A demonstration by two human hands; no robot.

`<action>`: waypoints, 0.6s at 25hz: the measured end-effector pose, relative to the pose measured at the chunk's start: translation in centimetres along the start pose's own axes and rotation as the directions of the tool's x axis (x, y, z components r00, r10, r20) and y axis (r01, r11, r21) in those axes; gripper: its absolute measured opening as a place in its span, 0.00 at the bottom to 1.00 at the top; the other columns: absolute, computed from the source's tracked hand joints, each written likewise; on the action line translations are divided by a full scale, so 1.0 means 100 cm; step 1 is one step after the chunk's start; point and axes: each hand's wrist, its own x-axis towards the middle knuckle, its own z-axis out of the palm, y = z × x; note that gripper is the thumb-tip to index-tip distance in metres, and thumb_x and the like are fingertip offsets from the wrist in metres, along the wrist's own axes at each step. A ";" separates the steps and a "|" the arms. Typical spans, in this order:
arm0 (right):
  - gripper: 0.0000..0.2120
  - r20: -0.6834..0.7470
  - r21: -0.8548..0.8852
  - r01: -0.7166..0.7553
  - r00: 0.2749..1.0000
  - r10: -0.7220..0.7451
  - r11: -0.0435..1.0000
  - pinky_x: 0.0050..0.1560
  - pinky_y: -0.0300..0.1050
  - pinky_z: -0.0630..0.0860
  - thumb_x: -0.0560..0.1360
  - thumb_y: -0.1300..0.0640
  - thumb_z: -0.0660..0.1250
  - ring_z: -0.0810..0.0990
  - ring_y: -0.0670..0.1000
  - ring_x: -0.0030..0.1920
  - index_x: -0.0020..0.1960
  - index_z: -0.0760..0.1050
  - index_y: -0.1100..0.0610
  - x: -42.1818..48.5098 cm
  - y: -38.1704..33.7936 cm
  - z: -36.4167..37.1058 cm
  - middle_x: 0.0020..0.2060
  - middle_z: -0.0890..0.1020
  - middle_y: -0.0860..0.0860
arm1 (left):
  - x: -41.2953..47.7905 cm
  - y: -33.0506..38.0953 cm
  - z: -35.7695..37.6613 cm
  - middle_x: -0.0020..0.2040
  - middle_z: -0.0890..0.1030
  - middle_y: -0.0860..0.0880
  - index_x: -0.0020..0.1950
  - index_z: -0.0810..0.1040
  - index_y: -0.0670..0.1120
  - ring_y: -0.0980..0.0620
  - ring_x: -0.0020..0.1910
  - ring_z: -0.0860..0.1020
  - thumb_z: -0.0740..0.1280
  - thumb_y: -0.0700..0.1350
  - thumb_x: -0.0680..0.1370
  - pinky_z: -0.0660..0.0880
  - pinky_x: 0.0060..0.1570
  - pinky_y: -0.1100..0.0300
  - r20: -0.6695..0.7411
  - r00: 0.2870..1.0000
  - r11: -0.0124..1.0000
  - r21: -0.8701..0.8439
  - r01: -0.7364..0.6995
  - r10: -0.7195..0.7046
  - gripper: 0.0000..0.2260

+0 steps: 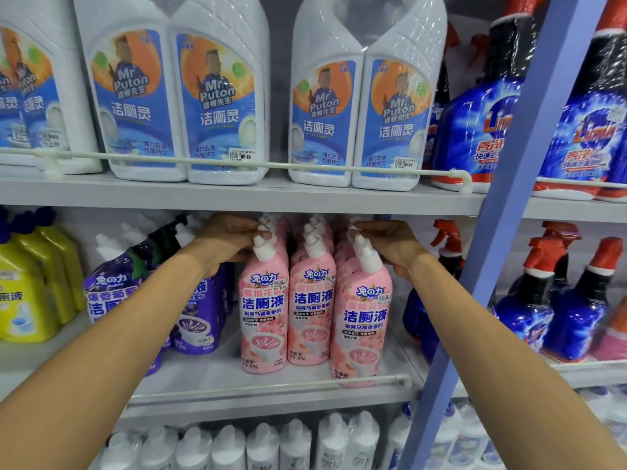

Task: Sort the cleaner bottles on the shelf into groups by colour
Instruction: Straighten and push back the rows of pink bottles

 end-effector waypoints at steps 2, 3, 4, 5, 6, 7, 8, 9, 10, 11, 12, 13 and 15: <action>0.15 0.009 0.017 -0.017 1.000 0.017 1.000 0.64 0.48 0.79 0.74 0.64 0.75 0.82 0.52 0.56 0.61 0.82 0.65 -0.002 -0.002 -0.001 0.58 0.84 0.59 | -0.001 0.000 0.001 0.52 0.86 0.44 0.55 0.84 0.43 0.50 0.50 0.83 0.77 0.39 0.73 0.83 0.47 0.59 -0.004 1.000 1.000 0.001 0.001 -0.001 0.11; 0.16 0.019 0.030 -0.027 0.999 0.027 0.999 0.59 0.44 0.81 0.74 0.64 0.75 0.82 0.52 0.55 0.62 0.82 0.64 -0.004 -0.003 -0.001 0.58 0.84 0.59 | -0.001 0.000 0.000 0.53 0.86 0.44 0.56 0.84 0.42 0.50 0.50 0.83 0.76 0.39 0.73 0.83 0.46 0.60 -0.004 1.000 1.000 0.005 0.002 -0.002 0.12; 0.17 0.030 0.043 -0.042 0.999 0.040 0.998 0.54 0.40 0.82 0.74 0.63 0.76 0.82 0.51 0.54 0.62 0.82 0.64 -0.005 -0.004 -0.002 0.57 0.84 0.58 | 0.000 0.000 0.000 0.54 0.86 0.44 0.57 0.84 0.42 0.50 0.51 0.84 0.76 0.39 0.73 0.83 0.45 0.61 -0.002 1.000 1.000 0.010 0.004 -0.004 0.13; 0.17 0.039 0.046 -0.054 0.998 0.053 0.997 0.50 0.38 0.82 0.74 0.62 0.76 0.82 0.51 0.54 0.62 0.82 0.63 -0.006 -0.006 -0.003 0.56 0.84 0.57 | 0.000 0.000 -0.001 0.54 0.86 0.44 0.57 0.84 0.42 0.50 0.52 0.84 0.76 0.39 0.73 0.83 0.44 0.61 0.005 1.000 1.000 0.016 0.004 -0.004 0.13; 0.17 0.044 0.045 -0.067 0.997 0.065 0.997 0.49 0.38 0.81 0.74 0.62 0.76 0.82 0.51 0.54 0.62 0.82 0.62 -0.007 -0.007 -0.003 0.56 0.84 0.56 | 0.001 0.000 -0.003 0.54 0.86 0.43 0.58 0.84 0.42 0.49 0.52 0.84 0.76 0.40 0.73 0.83 0.44 0.61 0.018 1.000 1.000 0.021 0.002 -0.003 0.14; 0.17 0.048 0.044 -0.068 0.997 0.065 0.997 0.48 0.38 0.81 0.74 0.61 0.76 0.82 0.51 0.54 0.62 0.82 0.61 -0.008 -0.007 -0.003 0.55 0.84 0.56 | 0.001 0.000 -0.004 0.55 0.86 0.43 0.58 0.84 0.42 0.49 0.52 0.84 0.77 0.41 0.73 0.83 0.44 0.60 0.031 1.000 1.000 0.026 0.000 -0.001 0.15; 0.17 0.045 0.048 -0.068 0.997 0.066 0.997 0.47 0.37 0.81 0.75 0.61 0.75 0.82 0.51 0.53 0.63 0.82 0.61 -0.008 -0.007 -0.003 0.55 0.84 0.56 | 0.002 -0.001 -0.005 0.54 0.86 0.43 0.59 0.84 0.41 0.48 0.53 0.84 0.77 0.41 0.72 0.83 0.44 0.59 0.042 0.999 0.999 0.033 0.001 -0.002 0.15; 0.17 0.045 0.048 -0.066 0.997 0.064 0.997 0.47 0.36 0.81 0.75 0.62 0.75 0.82 0.50 0.51 0.63 0.81 0.62 -0.008 -0.006 -0.003 0.54 0.84 0.56 | 0.003 -0.001 -0.006 0.54 0.86 0.43 0.59 0.84 0.41 0.47 0.53 0.84 0.77 0.42 0.72 0.83 0.45 0.58 0.050 0.999 0.999 0.035 0.004 -0.006 0.16; 0.17 0.042 0.048 -0.066 0.997 0.064 0.997 0.47 0.35 0.80 0.75 0.62 0.75 0.82 0.49 0.49 0.63 0.81 0.62 -0.008 -0.006 -0.003 0.54 0.84 0.56 | 0.004 -0.001 -0.007 0.54 0.86 0.43 0.59 0.84 0.42 0.47 0.52 0.85 0.78 0.42 0.72 0.83 0.46 0.56 0.056 0.998 0.999 0.033 0.009 -0.011 0.16; 0.16 0.039 0.044 -0.062 0.997 0.060 0.997 0.48 0.36 0.81 0.75 0.63 0.74 0.82 0.48 0.48 0.63 0.81 0.62 -0.009 -0.005 -0.003 0.55 0.84 0.56 | 0.004 0.000 -0.007 0.53 0.86 0.43 0.59 0.84 0.42 0.48 0.50 0.85 0.78 0.43 0.72 0.83 0.48 0.55 0.063 0.998 0.999 0.029 0.013 -0.015 0.16; 0.14 0.034 0.042 -0.058 0.998 0.057 0.997 0.50 0.40 0.81 0.76 0.63 0.74 0.82 0.50 0.48 0.61 0.82 0.62 -0.009 -0.005 -0.003 0.54 0.84 0.57 | 0.005 0.001 -0.007 0.52 0.87 0.44 0.58 0.84 0.42 0.49 0.48 0.85 0.77 0.44 0.73 0.82 0.49 0.53 0.067 0.998 1.000 0.024 0.015 -0.017 0.14; 0.12 0.025 0.043 -0.048 0.999 0.047 0.998 0.54 0.45 0.81 0.75 0.62 0.74 0.82 0.52 0.49 0.58 0.83 0.60 -0.008 -0.005 -0.005 0.53 0.85 0.57 | 0.006 0.002 -0.007 0.50 0.87 0.44 0.56 0.84 0.44 0.49 0.47 0.85 0.76 0.46 0.75 0.82 0.52 0.52 0.060 0.998 1.000 0.014 0.015 -0.016 0.12; 0.11 -0.049 0.047 -0.013 0.999 0.015 0.999 0.57 0.54 0.82 0.71 0.59 0.78 0.82 0.58 0.48 0.53 0.84 0.59 -0.001 -0.006 -0.006 0.49 0.86 0.58 | 0.011 0.004 -0.008 0.48 0.86 0.46 0.51 0.83 0.47 0.50 0.46 0.84 0.73 0.47 0.77 0.81 0.57 0.49 -0.016 1.000 0.999 -0.045 0.004 -0.004 0.05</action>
